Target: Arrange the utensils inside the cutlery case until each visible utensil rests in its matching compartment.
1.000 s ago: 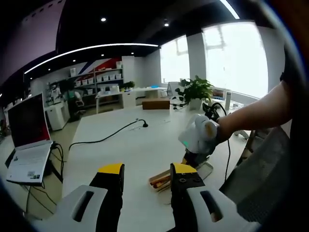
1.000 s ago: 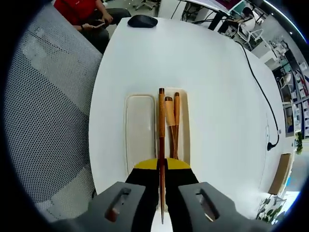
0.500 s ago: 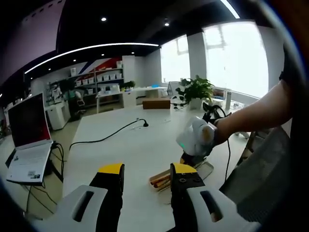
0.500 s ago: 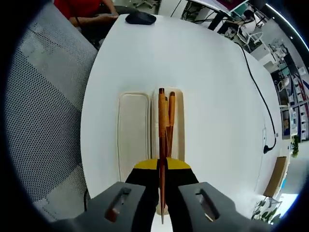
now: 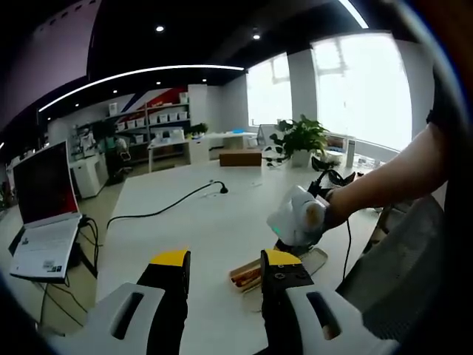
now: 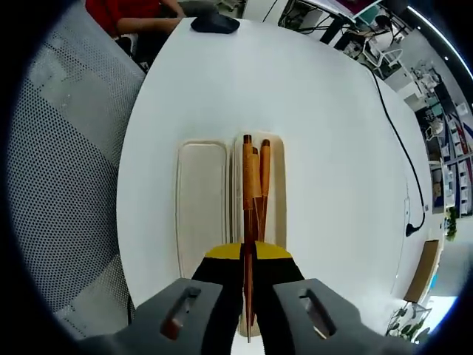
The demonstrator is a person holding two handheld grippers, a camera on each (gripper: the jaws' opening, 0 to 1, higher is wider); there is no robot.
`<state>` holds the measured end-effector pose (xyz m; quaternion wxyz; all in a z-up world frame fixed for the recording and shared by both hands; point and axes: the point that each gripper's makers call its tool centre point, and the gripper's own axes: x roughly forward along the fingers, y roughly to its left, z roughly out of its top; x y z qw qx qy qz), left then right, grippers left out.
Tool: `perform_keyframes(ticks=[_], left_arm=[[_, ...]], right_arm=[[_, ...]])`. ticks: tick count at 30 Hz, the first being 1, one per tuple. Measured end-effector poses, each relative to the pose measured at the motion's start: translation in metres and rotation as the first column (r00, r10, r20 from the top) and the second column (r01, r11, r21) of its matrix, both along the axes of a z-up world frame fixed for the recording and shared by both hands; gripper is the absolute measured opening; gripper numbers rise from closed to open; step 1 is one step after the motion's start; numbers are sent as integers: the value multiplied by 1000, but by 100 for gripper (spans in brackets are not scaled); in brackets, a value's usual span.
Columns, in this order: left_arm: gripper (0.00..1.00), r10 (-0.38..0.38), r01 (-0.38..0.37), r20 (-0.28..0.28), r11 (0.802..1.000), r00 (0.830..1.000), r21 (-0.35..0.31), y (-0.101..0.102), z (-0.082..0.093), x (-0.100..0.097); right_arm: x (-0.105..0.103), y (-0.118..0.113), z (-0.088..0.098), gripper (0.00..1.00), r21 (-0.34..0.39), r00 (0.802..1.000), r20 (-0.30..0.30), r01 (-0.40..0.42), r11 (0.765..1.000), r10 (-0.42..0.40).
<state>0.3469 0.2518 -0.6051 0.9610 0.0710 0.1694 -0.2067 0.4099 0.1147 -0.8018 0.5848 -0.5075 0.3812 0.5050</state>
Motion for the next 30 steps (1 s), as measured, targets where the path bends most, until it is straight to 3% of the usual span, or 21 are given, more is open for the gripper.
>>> perform_keyframes(ticks=[30], left_arm=[[39,8,-8,-14,1000,1000,-4,2,-3,2]], right_arm=[[6,5,-14,0,-46,998,-20,-54,997,53]])
